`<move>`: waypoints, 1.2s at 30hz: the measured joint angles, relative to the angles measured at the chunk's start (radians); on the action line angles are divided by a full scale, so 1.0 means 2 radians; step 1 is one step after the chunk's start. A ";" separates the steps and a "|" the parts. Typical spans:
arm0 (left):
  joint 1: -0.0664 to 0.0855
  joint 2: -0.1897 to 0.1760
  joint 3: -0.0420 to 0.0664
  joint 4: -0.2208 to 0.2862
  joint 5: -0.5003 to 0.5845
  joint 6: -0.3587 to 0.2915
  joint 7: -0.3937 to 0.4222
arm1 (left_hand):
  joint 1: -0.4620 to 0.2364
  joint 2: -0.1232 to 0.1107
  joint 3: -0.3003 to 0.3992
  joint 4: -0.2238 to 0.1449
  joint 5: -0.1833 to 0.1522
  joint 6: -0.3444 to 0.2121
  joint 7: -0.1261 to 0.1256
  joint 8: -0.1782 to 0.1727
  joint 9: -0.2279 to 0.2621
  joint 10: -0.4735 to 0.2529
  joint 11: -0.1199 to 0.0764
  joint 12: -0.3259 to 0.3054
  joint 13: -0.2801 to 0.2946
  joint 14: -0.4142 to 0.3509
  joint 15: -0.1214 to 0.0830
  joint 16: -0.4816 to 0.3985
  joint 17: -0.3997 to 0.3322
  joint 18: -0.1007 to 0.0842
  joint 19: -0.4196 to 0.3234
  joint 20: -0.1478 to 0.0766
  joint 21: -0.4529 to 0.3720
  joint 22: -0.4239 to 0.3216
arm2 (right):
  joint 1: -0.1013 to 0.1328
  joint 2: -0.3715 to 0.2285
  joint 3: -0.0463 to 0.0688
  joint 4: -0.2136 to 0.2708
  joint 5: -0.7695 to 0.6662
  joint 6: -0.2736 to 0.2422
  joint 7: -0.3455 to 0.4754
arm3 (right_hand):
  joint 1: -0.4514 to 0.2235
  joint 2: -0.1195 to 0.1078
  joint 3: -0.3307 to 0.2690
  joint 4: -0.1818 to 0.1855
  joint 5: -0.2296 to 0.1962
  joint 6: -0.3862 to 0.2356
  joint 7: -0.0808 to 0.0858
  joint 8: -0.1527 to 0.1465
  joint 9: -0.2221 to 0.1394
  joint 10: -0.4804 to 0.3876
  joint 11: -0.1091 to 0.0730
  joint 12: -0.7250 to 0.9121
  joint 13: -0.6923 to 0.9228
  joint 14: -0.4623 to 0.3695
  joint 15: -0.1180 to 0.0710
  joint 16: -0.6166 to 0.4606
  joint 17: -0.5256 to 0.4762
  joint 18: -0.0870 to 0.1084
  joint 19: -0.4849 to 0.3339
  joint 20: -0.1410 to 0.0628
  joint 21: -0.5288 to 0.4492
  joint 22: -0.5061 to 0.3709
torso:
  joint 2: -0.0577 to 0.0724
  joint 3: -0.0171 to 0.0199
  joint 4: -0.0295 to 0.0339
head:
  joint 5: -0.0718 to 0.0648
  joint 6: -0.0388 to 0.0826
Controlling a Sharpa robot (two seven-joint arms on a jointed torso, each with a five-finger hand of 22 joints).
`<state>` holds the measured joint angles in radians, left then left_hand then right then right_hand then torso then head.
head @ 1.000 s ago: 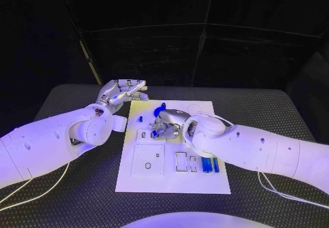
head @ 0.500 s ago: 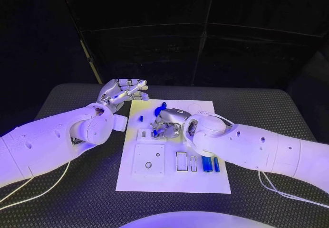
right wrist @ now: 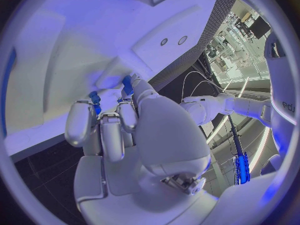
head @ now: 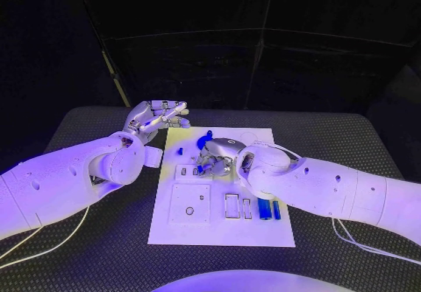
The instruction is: Assemble the parts on the task board
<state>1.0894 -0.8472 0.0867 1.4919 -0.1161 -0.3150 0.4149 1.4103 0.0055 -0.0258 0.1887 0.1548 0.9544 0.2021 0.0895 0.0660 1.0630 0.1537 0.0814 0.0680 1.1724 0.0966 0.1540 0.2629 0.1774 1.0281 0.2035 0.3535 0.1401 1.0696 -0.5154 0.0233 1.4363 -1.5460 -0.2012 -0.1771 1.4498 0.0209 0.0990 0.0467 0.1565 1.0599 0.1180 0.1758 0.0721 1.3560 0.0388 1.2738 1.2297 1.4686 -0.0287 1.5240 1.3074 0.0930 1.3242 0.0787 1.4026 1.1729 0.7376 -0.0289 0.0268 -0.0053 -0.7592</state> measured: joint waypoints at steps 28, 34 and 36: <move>0.000 0.000 0.000 0.000 0.000 0.001 -0.001 | 0.000 0.000 0.000 0.000 0.000 0.000 0.000 0.000 0.000 0.000 0.000 0.000 0.000 0.000 0.000 -0.003 0.001 0.000 0.000 0.000 0.000 -0.001 | -0.001 0.002 -0.001 -0.001 -0.009 0.007 -0.011 | -0.031 -0.031 -0.001 0.008 0.008 -0.029 0.014 -0.018 -0.004 -0.015 0.009 -0.020 -0.018 -0.001 0.005 -0.004 0.000 0.000 -0.007 0.007 -0.008 -0.010 | 0.000 -0.0002 0.0001 | 0.000 -0.002; 0.000 0.000 0.000 0.000 0.000 0.001 -0.001 | 0.000 0.000 0.000 0.000 0.000 0.000 0.000 0.000 0.000 0.000 0.000 0.000 0.000 0.000 0.000 -0.003 0.001 0.000 0.000 0.000 0.000 -0.001 | -0.001 0.002 -0.001 -0.001 -0.010 0.007 -0.013 | -0.035 -0.035 -0.003 0.012 0.021 -0.032 0.014 -0.018 -0.002 -0.016 0.011 -0.020 -0.019 -0.001 0.005 -0.004 0.000 0.000 -0.009 0.009 -0.008 -0.010 | 0.000 0.0000 0.0001 | 0.000 -0.002; 0.000 0.000 0.000 0.000 0.000 0.001 -0.001 | 0.000 0.000 0.000 0.000 0.000 0.000 0.000 0.000 0.000 0.000 0.000 0.000 0.000 0.000 0.000 -0.003 0.001 0.000 0.000 0.000 0.000 -0.001 | -0.001 0.002 -0.001 -0.001 -0.010 0.007 -0.014 | -0.036 -0.036 -0.003 0.012 0.021 -0.032 0.014 -0.018 -0.002 -0.016 0.011 -0.020 -0.019 -0.001 0.005 -0.004 0.000 0.000 -0.009 0.009 -0.008 -0.010 | 0.000 0.0000 0.0002 | 0.000 -0.002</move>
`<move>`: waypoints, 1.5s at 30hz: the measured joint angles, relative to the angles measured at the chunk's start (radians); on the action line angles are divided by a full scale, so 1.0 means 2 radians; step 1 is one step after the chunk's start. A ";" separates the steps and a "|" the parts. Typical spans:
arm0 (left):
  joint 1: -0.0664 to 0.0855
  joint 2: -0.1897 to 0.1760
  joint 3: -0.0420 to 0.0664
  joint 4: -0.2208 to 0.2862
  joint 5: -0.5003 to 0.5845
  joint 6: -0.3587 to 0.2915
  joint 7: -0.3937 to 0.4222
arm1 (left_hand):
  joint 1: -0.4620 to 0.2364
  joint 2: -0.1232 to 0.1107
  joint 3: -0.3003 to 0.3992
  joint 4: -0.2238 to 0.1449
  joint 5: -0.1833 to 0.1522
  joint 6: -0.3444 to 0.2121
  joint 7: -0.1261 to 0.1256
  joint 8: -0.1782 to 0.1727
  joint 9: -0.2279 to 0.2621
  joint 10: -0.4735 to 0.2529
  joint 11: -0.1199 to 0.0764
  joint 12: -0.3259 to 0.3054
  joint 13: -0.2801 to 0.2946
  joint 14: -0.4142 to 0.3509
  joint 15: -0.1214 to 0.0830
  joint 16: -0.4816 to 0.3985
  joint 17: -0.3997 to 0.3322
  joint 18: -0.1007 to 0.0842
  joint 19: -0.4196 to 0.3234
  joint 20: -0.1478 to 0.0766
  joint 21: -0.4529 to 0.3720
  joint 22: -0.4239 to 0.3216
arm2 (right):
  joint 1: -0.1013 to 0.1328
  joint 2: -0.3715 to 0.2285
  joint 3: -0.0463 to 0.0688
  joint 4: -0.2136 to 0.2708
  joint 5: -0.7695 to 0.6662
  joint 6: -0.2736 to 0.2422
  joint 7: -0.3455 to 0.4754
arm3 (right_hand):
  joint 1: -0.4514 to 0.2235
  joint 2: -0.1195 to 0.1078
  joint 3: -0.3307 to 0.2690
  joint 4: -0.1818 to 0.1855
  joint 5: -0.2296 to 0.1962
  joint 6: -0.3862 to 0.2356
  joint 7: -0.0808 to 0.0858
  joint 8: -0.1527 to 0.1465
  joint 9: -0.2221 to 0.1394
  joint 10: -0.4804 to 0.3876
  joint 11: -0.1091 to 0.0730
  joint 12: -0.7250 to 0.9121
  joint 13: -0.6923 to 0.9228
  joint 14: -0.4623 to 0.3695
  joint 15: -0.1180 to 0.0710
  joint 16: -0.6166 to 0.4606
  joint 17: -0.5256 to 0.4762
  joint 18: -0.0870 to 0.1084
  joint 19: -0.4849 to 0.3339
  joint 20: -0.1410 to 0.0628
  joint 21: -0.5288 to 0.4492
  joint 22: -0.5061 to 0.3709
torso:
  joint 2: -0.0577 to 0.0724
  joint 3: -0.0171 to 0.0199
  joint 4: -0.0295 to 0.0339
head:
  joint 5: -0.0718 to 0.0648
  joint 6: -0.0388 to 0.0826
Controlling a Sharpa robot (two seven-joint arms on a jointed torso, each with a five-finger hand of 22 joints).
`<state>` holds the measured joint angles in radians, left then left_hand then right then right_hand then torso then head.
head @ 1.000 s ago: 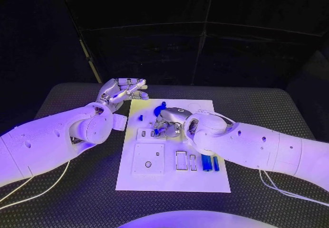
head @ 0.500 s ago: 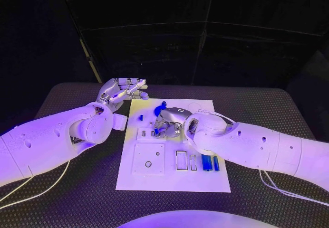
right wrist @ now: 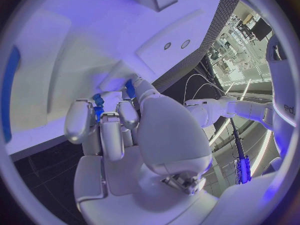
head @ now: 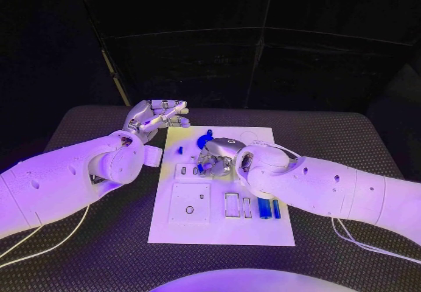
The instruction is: Assemble the parts on the task board
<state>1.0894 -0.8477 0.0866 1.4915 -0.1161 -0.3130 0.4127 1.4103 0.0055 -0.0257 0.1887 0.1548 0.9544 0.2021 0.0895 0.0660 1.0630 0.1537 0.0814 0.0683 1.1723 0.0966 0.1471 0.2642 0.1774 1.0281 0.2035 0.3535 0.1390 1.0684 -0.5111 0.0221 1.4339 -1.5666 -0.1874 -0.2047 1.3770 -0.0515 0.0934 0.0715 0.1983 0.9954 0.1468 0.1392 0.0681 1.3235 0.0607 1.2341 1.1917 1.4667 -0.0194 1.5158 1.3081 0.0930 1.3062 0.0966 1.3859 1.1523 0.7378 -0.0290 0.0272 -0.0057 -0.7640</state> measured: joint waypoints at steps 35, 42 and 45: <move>0.000 0.001 0.000 -0.005 -0.001 0.004 -0.003 | 0.004 0.004 -0.003 -0.003 0.000 0.011 -0.006 -0.002 0.000 0.013 -0.006 0.000 0.001 0.016 -0.005 0.000 0.010 0.000 0.010 -0.004 0.001 0.000 | -0.003 -0.030 -0.002 0.030 0.027 -0.074 0.055 | 0.019 -0.025 -0.086 0.102 0.007 -0.086 0.021 0.000 0.000 -0.024 0.017 -0.004 -0.018 0.001 0.017 -0.002 0.000 0.000 -0.004 0.013 -0.004 -0.005 | -0.001 0.0006 0.0000 | 0.001 0.002; -0.001 -0.003 0.000 -0.005 -0.014 0.006 -0.015 | -0.001 0.008 -0.009 0.004 0.000 0.037 -0.012 -0.002 0.002 0.070 -0.022 0.018 0.011 0.092 -0.027 0.037 0.043 0.000 0.059 -0.024 0.037 0.018 | -0.003 -0.072 0.013 0.067 0.081 -0.097 0.122 | 0.027 -0.017 -0.089 0.098 0.020 -0.081 0.015 0.011 0.001 -0.038 0.016 -0.016 -0.035 0.001 0.017 -0.014 0.000 0.000 -0.034 0.015 -0.027 -0.048 | -0.002 0.0003 -0.0005 | 0.002 0.006; -0.001 -0.013 0.000 0.000 -0.033 0.010 -0.032 | -0.017 0.014 -0.016 0.018 0.000 0.050 -0.025 0.005 0.005 0.113 -0.039 0.040 0.026 0.140 -0.046 0.106 0.098 0.000 0.102 -0.043 0.076 0.038 | 0.004 -0.093 0.028 0.078 0.115 -0.098 0.144 | 0.027 -0.017 -0.090 0.097 0.020 -0.077 0.015 0.014 0.001 -0.042 0.015 -0.020 -0.041 0.001 0.017 -0.018 0.000 0.000 -0.041 0.014 -0.035 -0.061 | -0.004 0.0003 -0.0008 | 0.003 0.006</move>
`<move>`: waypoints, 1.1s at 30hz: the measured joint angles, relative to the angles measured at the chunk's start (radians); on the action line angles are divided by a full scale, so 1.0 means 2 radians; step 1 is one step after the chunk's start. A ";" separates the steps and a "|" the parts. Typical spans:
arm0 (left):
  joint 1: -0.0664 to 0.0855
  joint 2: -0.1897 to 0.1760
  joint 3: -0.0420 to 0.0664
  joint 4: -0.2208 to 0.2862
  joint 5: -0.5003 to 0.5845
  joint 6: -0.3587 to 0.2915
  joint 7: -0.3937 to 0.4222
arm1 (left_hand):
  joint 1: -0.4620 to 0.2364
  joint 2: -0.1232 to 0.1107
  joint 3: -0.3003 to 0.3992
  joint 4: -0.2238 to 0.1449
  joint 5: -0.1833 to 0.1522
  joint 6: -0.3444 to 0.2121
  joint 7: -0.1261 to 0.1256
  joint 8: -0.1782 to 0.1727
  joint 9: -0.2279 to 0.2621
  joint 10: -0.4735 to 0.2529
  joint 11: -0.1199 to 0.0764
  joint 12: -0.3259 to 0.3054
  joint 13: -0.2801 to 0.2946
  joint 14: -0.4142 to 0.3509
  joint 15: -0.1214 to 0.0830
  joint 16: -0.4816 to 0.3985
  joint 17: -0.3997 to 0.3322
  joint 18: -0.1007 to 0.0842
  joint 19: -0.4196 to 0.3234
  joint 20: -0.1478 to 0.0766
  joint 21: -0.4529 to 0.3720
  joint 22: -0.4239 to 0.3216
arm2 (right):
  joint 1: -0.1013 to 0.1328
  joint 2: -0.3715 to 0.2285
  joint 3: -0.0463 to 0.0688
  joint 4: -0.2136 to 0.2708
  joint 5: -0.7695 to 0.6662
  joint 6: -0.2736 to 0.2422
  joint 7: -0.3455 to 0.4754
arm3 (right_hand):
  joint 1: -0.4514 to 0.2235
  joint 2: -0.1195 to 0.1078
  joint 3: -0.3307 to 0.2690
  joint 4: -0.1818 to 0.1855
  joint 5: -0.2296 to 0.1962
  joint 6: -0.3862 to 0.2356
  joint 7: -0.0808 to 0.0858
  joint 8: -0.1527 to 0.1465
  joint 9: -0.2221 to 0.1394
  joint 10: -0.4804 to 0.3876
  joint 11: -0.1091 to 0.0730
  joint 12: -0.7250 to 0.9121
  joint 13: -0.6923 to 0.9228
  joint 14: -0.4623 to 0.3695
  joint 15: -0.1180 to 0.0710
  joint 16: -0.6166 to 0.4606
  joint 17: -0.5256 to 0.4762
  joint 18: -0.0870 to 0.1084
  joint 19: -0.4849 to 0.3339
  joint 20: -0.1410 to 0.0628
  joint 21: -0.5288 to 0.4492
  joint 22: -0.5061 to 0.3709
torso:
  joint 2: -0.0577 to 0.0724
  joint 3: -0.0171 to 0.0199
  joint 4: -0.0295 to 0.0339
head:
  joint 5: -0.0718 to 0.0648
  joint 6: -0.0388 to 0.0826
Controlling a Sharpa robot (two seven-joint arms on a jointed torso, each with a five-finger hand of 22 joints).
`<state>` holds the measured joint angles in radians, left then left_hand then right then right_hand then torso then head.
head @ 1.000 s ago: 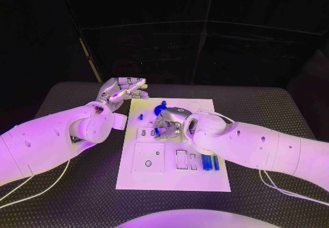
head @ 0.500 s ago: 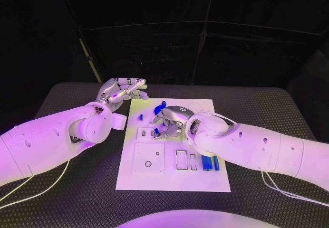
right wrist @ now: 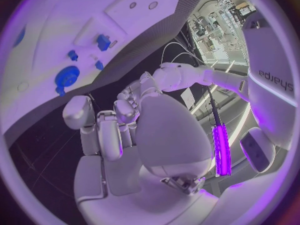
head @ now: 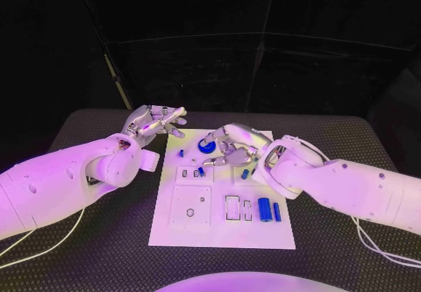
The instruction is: Assemble the parts on the task board
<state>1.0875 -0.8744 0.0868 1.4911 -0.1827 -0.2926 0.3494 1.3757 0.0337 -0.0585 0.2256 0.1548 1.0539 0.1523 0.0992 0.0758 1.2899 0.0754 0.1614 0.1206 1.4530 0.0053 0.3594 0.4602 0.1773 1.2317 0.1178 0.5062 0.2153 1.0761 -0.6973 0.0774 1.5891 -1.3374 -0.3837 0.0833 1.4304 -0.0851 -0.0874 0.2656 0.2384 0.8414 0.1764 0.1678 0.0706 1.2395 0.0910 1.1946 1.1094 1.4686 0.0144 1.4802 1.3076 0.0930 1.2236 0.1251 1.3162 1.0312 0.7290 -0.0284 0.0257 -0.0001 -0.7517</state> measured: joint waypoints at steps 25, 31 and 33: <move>0.047 0.057 -0.022 -0.025 -0.380 0.176 -0.386 | -0.092 0.025 -0.089 0.032 -0.015 -0.003 -0.046 0.159 0.158 0.006 -0.044 0.449 0.431 0.006 -0.033 0.591 0.424 -0.039 0.062 -0.037 0.418 0.469 | 0.057 -0.094 0.021 -0.019 0.201 0.011 0.021 | 0.002 0.012 -0.007 -0.007 0.009 0.007 -0.004 0.007 0.000 -0.002 -0.002 -0.003 -0.006 0.000 0.000 -0.010 0.000 0.008 -0.006 -0.003 -0.009 -0.016 | -0.039 0.0118 0.0027 | 0.009 -0.013; 0.065 0.097 -0.045 -0.050 -0.446 0.211 -0.411 | -0.100 0.028 -0.098 0.034 -0.028 -0.013 -0.047 0.174 0.181 0.013 -0.044 0.473 0.455 0.006 -0.037 0.601 0.424 -0.047 0.070 -0.039 0.428 0.489 | 0.057 -0.090 0.021 -0.025 0.208 0.011 0.014 | 0.002 0.012 -0.009 -0.005 0.009 0.007 -0.004 0.009 0.000 -0.002 -0.002 -0.003 -0.006 0.000 0.000 -0.010 0.000 0.008 -0.006 -0.003 -0.009 -0.017 | -0.042 0.0127 0.0040 | 0.011 -0.016; 0.068 0.105 -0.047 -0.057 -0.458 0.217 -0.416 | -0.104 0.027 -0.100 0.033 -0.029 -0.013 -0.048 0.177 0.185 0.013 -0.044 0.476 0.460 0.006 -0.037 0.603 0.424 -0.047 0.071 -0.038 0.431 0.493 | 0.057 -0.088 0.021 -0.027 0.209 0.011 0.012 | 0.002 0.012 -0.010 -0.007 0.009 0.007 -0.004 0.009 0.000 -0.002 -0.002 -0.003 -0.007 -0.001 -0.001 -0.010 0.000 0.008 -0.006 -0.003 -0.011 -0.017 | -0.042 0.0128 0.0041 | 0.012 -0.017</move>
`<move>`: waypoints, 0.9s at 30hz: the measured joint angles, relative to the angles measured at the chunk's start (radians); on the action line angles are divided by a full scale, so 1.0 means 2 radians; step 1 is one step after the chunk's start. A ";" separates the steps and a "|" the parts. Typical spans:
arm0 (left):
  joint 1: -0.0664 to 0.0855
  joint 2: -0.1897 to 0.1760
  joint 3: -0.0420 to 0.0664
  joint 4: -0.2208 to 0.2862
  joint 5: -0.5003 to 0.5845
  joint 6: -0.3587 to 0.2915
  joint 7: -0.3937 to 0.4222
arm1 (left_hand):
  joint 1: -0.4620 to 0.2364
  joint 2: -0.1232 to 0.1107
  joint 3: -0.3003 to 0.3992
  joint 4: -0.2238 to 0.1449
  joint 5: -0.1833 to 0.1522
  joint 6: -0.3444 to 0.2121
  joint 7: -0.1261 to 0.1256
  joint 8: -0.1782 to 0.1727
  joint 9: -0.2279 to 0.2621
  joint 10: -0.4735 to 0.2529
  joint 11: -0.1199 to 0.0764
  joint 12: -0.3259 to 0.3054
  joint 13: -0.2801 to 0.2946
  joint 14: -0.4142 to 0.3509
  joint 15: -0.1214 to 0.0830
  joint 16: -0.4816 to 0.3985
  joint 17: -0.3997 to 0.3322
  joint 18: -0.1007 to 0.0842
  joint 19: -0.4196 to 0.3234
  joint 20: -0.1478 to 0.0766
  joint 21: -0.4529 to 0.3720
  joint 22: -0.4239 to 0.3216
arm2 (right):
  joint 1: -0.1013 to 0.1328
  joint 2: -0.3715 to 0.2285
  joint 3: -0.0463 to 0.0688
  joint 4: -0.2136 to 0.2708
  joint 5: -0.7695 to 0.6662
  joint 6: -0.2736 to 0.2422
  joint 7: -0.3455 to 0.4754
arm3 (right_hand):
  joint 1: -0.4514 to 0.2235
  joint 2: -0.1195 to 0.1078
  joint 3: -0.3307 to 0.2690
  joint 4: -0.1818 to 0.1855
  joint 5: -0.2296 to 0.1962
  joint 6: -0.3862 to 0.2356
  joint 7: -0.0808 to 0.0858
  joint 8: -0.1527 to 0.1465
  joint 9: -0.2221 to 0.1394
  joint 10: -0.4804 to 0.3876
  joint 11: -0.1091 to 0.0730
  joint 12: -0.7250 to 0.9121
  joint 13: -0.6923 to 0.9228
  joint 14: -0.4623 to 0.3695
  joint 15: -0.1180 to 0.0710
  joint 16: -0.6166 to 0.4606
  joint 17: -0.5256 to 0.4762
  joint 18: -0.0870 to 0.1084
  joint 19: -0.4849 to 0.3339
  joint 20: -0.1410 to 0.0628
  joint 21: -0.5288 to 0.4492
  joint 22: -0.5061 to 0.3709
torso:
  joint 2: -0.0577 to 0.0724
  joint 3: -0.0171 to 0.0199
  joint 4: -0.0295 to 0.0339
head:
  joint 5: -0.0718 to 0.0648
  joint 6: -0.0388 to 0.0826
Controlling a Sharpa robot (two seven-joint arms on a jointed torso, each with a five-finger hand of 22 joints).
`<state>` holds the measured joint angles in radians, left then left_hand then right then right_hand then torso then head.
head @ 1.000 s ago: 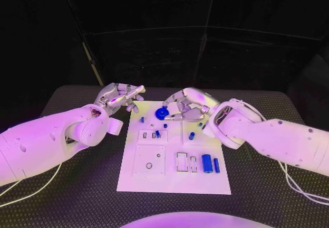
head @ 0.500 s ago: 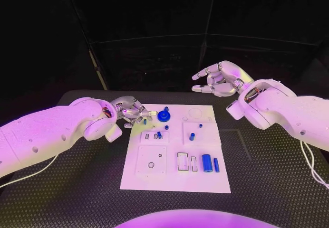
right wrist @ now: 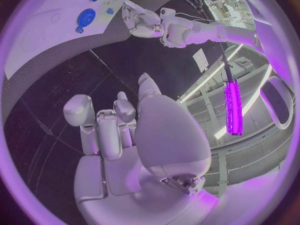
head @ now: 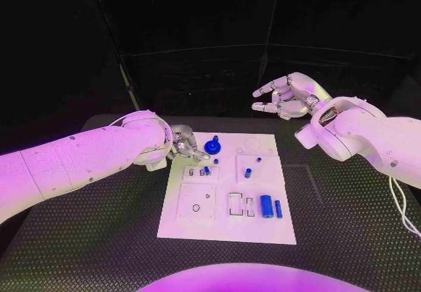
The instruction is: Assemble the parts on the task board
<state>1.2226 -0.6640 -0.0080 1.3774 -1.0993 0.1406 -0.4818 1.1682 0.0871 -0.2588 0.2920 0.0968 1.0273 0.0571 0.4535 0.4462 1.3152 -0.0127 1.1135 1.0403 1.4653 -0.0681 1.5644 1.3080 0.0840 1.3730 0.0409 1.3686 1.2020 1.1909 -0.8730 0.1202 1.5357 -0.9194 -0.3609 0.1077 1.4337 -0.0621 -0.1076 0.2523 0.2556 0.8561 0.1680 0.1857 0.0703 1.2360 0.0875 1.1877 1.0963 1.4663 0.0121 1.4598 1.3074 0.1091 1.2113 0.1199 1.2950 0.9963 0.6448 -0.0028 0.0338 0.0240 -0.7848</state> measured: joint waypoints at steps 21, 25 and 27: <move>0.006 0.055 -0.016 -0.051 -0.028 0.053 -0.021 | -0.009 0.004 -0.006 -0.001 -0.014 -0.007 0.000 0.006 0.014 0.003 0.000 0.011 0.010 0.000 0.000 0.002 0.000 0.000 0.004 0.000 0.006 0.011 | 0.000 0.014 0.000 -0.016 0.005 0.002 -0.013 | -0.002 0.002 -0.005 0.000 0.011 0.000 0.000 0.002 0.000 0.002 -0.002 0.000 -0.003 -0.001 -0.001 -0.003 0.000 0.000 -0.002 -0.002 -0.003 -0.005 | 0.002 -0.0010 -0.0010 | 0.002 -0.006; 0.007 0.059 -0.016 -0.056 -0.029 0.061 -0.022 | -0.009 0.004 -0.006 -0.001 -0.014 -0.007 0.000 0.006 0.015 0.003 0.000 0.011 0.010 0.000 0.000 0.002 0.000 0.000 0.004 0.000 0.006 0.012 | 0.000 0.016 0.000 -0.018 0.005 0.002 -0.014 | -0.002 0.002 -0.005 0.000 0.011 0.000 0.000 0.002 0.000 0.002 -0.002 -0.002 -0.004 -0.001 -0.001 -0.003 0.000 0.000 -0.002 -0.002 -0.003 -0.006 | 0.002 -0.0010 -0.0012 | 0.002 -0.008; 0.007 0.059 -0.016 -0.057 -0.029 0.065 -0.023 | -0.009 0.004 -0.006 -0.001 -0.014 -0.007 0.000 0.006 0.015 0.003 0.000 0.011 0.010 0.000 0.000 0.002 0.000 0.000 0.004 0.000 0.006 0.012 | 0.000 0.017 0.000 -0.018 0.005 0.003 -0.015 | -0.002 0.002 -0.005 0.000 0.011 0.000 0.000 0.002 0.000 0.002 -0.002 -0.002 -0.004 -0.001 -0.001 -0.003 0.000 0.000 -0.002 -0.002 -0.003 -0.006 | 0.002 -0.0011 -0.0013 | 0.002 -0.008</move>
<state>1.2356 -0.5451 -0.0410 1.2638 -1.1564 0.2700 -0.5277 1.1507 0.0952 -0.2713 0.2909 0.0695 1.0130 0.0571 0.4659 0.4760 1.3222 -0.0126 1.1347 1.0606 1.4653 -0.0680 1.5678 1.3077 0.0842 1.3803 0.0408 1.3801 1.2255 1.1907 -0.8399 0.1198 1.4994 -0.9093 -0.3554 0.0786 1.4302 -0.0587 -0.1180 0.2522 0.2767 0.8561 0.1680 0.1899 0.0701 1.2399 0.0838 1.1831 1.0874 1.4649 0.0106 1.4544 1.3073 0.1089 1.2079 0.1165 1.2893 0.9840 0.6492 -0.0049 0.0313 0.0288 -0.8010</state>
